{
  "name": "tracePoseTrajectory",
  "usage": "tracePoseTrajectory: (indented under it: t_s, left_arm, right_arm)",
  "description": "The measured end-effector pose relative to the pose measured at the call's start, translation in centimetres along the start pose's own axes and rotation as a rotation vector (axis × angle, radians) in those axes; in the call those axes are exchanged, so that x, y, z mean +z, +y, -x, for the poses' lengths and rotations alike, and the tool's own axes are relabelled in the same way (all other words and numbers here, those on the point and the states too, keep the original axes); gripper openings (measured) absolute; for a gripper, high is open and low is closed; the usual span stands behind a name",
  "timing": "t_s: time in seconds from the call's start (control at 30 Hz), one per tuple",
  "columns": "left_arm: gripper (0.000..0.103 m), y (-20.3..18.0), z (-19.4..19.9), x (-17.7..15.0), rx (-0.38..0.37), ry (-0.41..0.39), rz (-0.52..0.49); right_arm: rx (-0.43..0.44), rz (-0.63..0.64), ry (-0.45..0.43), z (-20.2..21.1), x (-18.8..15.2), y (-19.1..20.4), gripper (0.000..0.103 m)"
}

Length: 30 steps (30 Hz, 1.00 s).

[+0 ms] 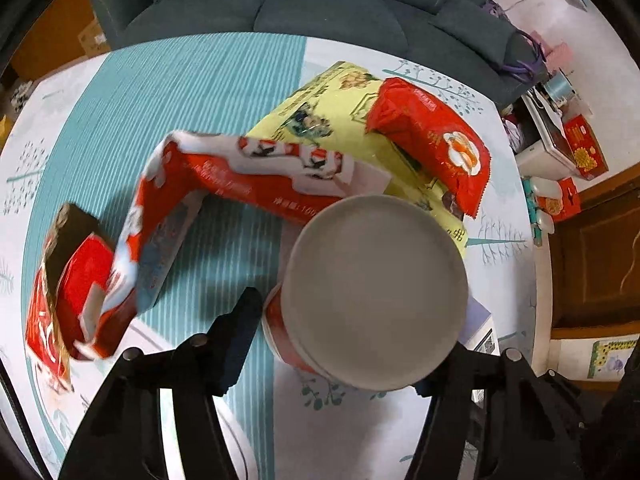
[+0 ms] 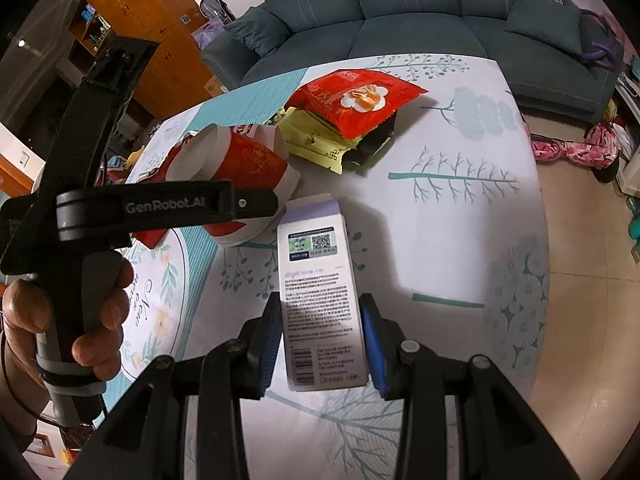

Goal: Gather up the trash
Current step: 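Grasp the white carton with the right tool while the left tool grasps the red-white paper cup, then carry the white carton and red-white cup over the black bin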

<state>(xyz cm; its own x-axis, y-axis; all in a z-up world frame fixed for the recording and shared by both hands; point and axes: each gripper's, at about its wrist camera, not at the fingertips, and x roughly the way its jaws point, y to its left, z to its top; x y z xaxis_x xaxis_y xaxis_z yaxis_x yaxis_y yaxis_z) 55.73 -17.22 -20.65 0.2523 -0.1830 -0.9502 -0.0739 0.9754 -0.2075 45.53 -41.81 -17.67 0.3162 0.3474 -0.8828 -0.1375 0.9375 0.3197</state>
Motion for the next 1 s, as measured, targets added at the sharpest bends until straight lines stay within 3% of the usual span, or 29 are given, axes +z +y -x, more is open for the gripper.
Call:
tracePoseTrajectory:
  t_s: [0.2, 0.37, 0.73, 0.8, 1.0]
  left_arm:
    - [0.062, 0.5, 0.6, -0.3, 0.006, -0.011, -0.034]
    - [0.068, 0.6, 1.7, -0.4, -0.034, -0.053, -0.09]
    - [0.068, -1.4, 1.9, -0.1, 0.036, -0.134, -0.281]
    - [0.053, -1.4, 1.9, -0.2, 0.029, -0.139, -0.281]
    - [0.046, -1.4, 3.3, -1.6, -0.003, -0.17, -0.25]
  right_arm:
    - [-0.006, -0.008, -0.003, 0.2, -0.4, -0.1, 0.038]
    - [-0.008, -0.015, -0.005, 0.1, -0.3, -0.1, 0.037]
    - [-0.016, -0.016, -0.025, 0.0, -0.3, 0.1, 0.037]
    - [-0.019, -0.015, -0.03, 0.0, -0.4, 0.1, 0.037]
    - [-0.022, -0.026, -0.038, 0.3, -1.0, 0.4, 0.037]
